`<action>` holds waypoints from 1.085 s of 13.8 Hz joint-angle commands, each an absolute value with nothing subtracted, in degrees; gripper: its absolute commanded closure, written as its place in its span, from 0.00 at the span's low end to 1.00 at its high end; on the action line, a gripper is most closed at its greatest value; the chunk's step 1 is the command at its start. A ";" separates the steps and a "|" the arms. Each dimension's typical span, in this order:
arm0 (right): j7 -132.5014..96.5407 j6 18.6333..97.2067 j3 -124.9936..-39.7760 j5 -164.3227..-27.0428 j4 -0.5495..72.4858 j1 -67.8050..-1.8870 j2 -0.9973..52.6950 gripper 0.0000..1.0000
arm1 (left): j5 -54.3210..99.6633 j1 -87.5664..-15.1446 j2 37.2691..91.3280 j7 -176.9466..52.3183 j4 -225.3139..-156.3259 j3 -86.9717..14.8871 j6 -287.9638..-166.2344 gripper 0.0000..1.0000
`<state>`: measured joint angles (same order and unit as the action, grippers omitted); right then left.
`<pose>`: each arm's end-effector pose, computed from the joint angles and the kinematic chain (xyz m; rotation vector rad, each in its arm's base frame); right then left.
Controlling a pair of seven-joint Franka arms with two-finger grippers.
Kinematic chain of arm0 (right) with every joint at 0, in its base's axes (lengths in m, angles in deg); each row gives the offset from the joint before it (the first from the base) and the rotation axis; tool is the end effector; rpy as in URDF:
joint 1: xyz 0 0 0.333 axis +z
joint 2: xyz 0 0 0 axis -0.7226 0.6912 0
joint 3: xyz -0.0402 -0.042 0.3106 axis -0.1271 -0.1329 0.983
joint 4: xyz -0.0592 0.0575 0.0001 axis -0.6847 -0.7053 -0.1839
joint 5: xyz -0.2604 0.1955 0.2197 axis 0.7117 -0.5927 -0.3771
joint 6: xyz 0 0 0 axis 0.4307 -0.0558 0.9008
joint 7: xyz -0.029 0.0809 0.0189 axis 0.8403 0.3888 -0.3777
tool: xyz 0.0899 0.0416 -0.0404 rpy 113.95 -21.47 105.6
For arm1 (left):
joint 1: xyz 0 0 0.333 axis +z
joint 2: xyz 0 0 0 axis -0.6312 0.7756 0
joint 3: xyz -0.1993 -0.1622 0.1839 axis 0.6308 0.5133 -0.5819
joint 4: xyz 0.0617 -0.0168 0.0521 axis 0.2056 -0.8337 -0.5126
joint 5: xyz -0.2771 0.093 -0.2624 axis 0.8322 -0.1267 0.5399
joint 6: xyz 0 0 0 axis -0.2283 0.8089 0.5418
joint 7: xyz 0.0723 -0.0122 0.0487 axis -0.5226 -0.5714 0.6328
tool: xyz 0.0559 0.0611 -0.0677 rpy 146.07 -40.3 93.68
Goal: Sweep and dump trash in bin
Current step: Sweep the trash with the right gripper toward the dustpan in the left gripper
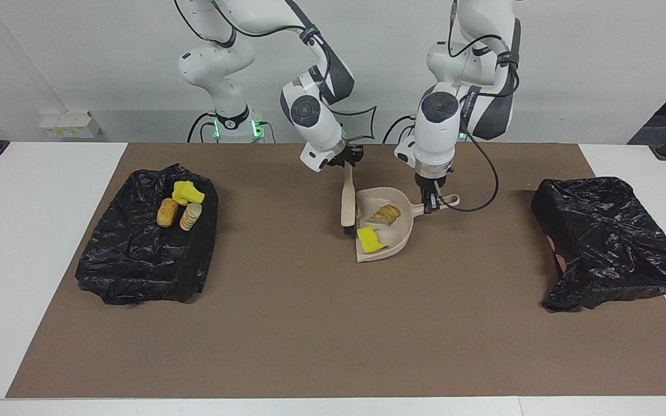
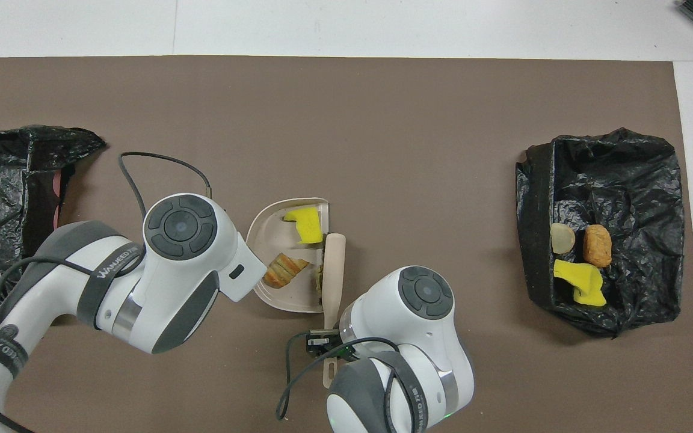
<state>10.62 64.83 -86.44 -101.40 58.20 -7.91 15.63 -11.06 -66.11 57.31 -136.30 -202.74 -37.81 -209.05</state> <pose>0.3853 0.3716 0.3419 -2.7232 0.0384 0.4950 0.4826 -0.2509 0.3859 -2.1214 2.1703 0.1458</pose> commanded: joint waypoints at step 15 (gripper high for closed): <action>28.25 47.20 -86.33 -87.51 56.05 -4.62 4.80 1.00 | -11.43 -63.14 56.17 -131.89 -208.09 -38.37 -215.37 0.71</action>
<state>25.06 47.85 -86.41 -89.33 53.63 -5.15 8.04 -11.04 -64.32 57.34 -131.72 -205.93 -38.43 -213.79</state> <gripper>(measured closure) 0.736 0.696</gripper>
